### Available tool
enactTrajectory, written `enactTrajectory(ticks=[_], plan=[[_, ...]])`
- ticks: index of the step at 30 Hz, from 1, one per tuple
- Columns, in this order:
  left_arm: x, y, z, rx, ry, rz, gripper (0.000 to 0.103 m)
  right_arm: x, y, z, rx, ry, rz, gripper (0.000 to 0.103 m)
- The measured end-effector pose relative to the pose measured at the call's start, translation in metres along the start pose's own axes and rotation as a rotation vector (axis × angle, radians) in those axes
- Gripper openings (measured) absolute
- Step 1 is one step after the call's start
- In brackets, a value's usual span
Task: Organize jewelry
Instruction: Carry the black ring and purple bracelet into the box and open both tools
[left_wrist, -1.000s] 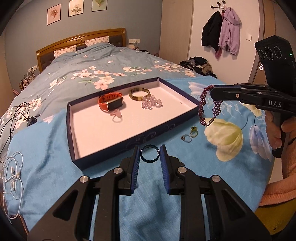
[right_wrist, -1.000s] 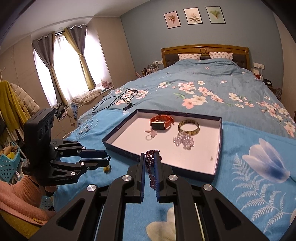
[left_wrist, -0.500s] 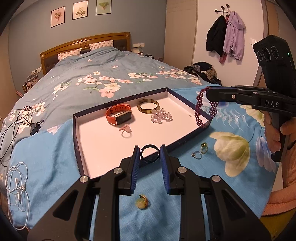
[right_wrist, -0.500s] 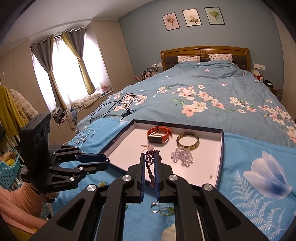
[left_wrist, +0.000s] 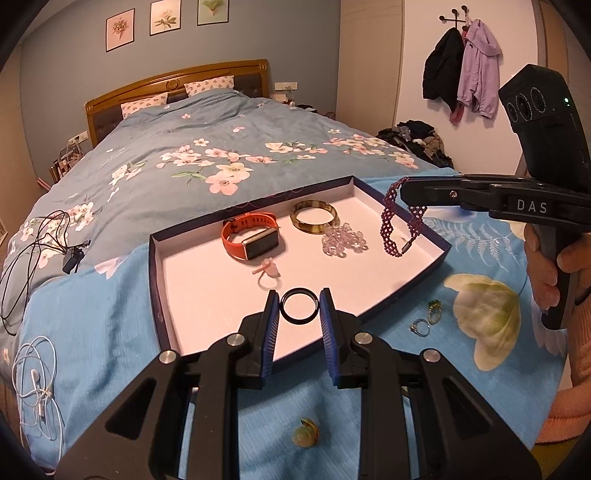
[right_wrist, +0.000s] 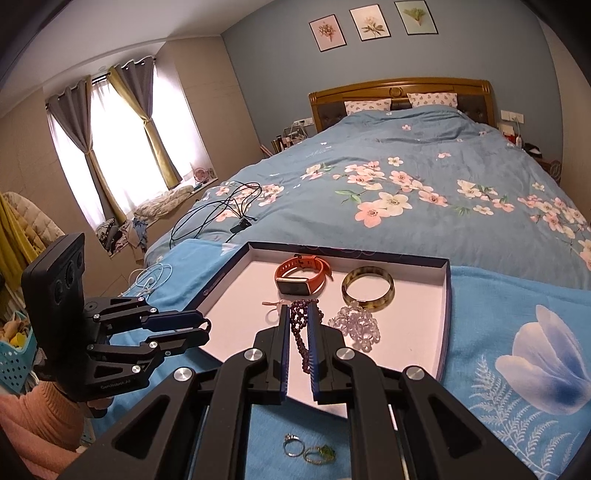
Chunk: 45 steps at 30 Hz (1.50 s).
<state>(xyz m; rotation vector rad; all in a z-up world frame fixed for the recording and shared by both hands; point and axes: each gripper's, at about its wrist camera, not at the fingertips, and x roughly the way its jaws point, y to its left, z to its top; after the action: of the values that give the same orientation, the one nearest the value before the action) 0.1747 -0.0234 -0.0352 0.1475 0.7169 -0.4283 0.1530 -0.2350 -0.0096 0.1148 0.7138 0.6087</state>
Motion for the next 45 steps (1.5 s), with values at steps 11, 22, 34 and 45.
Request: enactTrajectory(ticks=[11, 22, 34, 45], plan=[[0.022, 0.007, 0.007, -0.014, 0.023, 0.006, 0.022, 0.022, -0.011, 0.006, 0.039, 0.026, 0.004, 0.007], [0.039, 0.011, 0.012, -0.024, 0.054, 0.01, 0.022, 0.038, -0.014, 0.007, 0.057, 0.042, 0.008, 0.007], [0.06, 0.014, 0.014, -0.035, 0.092, 0.027, 0.022, 0.055, -0.025, 0.004, 0.099, 0.063, 0.015, 0.008], [0.08, 0.017, 0.017, -0.043, 0.134, 0.036, 0.022, 0.064, -0.034, 0.002, 0.112, 0.077, -0.014, 0.009]])
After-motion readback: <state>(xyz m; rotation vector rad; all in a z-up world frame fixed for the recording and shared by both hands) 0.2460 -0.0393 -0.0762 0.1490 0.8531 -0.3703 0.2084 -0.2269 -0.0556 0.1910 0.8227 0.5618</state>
